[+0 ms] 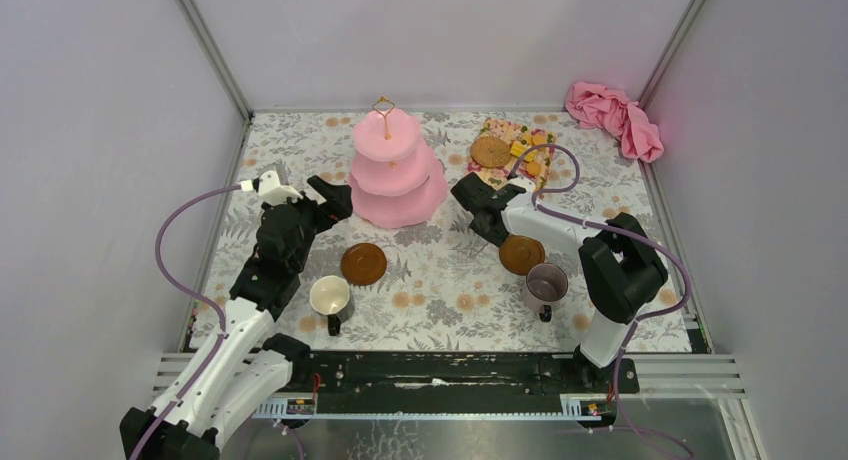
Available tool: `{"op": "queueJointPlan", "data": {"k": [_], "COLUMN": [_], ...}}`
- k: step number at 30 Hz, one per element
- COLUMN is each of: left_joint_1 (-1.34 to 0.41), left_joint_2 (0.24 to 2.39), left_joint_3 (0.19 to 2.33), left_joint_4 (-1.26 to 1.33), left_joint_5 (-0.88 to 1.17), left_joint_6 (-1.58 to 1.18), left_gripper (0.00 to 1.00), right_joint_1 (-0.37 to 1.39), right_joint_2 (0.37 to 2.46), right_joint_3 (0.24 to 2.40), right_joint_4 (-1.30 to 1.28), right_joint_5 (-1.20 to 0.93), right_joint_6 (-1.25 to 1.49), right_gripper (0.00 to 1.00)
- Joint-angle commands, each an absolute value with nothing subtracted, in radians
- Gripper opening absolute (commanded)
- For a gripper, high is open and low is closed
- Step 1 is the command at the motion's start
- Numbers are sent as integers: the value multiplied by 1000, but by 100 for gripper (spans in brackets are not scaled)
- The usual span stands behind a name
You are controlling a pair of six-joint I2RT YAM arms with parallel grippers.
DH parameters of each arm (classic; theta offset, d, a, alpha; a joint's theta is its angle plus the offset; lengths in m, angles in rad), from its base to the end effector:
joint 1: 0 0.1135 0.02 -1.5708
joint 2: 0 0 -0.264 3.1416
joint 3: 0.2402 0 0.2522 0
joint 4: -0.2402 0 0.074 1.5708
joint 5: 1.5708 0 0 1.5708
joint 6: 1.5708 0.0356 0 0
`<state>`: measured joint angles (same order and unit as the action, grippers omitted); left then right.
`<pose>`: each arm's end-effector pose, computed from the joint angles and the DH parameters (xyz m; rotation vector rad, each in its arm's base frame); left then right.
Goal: Serve the afternoon tea
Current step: Pick up the desert from the tray.
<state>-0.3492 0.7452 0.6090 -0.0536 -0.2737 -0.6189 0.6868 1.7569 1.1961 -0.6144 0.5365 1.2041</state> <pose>0.1754 -0.0536 0.2983 -0.4363 1.7221 -0.4635 0.2810 0.2069 0.1969 0.7673 2.3654 0.0039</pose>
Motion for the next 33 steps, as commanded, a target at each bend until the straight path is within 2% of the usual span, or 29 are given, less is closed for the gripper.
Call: {"op": "queueJointPlan", "data": {"k": [1,33], "left_joint_1": [-354,-321], "left_joint_2": [734,770], "left_joint_3": [608,615], "left_joint_4": [-9,9], "left_joint_5": [-293,-281], "left_joint_6": [-604,-604], "left_gripper": [100,100], "right_joint_1": [691,611], "right_joint_2": [1769,1812], "right_joint_3": [1217,1276], "right_joint_4": [-606,-604], "right_joint_5": [539,496], "right_joint_6": [1225,1163], "right_gripper": [45,46]}}
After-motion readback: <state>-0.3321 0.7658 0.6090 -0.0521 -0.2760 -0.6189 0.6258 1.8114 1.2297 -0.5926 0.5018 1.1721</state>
